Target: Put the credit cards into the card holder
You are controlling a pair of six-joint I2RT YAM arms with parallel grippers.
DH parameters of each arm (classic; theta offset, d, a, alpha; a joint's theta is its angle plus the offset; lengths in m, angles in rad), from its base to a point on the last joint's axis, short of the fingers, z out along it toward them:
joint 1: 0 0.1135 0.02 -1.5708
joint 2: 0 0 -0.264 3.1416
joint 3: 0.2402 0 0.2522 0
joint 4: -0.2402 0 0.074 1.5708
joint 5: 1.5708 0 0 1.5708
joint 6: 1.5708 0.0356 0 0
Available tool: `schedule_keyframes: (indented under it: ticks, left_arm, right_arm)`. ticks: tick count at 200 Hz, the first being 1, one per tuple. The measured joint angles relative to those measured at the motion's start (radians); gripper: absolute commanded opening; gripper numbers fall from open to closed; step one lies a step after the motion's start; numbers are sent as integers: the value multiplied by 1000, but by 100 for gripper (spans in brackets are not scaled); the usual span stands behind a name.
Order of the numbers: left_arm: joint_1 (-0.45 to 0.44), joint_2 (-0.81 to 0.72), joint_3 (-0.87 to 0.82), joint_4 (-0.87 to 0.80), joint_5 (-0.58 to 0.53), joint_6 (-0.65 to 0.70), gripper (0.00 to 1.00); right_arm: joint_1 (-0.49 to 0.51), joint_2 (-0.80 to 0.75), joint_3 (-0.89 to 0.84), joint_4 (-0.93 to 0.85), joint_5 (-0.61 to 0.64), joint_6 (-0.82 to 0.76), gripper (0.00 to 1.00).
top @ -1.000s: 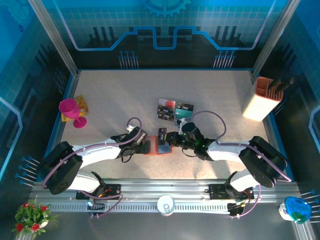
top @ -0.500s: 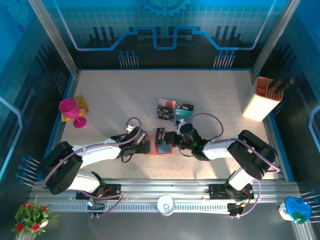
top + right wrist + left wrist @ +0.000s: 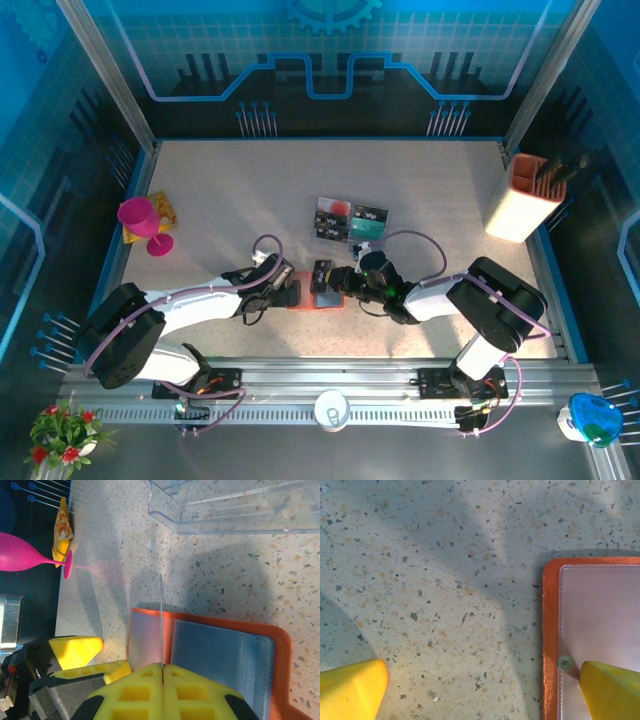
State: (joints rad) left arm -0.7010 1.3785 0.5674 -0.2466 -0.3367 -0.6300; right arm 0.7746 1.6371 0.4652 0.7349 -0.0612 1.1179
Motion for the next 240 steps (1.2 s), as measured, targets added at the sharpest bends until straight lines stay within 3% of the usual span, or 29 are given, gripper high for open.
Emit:
schedule_keyframes:
  ticks: [240]
  left_arm:
    - [0, 0, -2, 2, 0, 0, 99]
  right_arm:
    - [25, 59, -19, 44, -86, 70, 0]
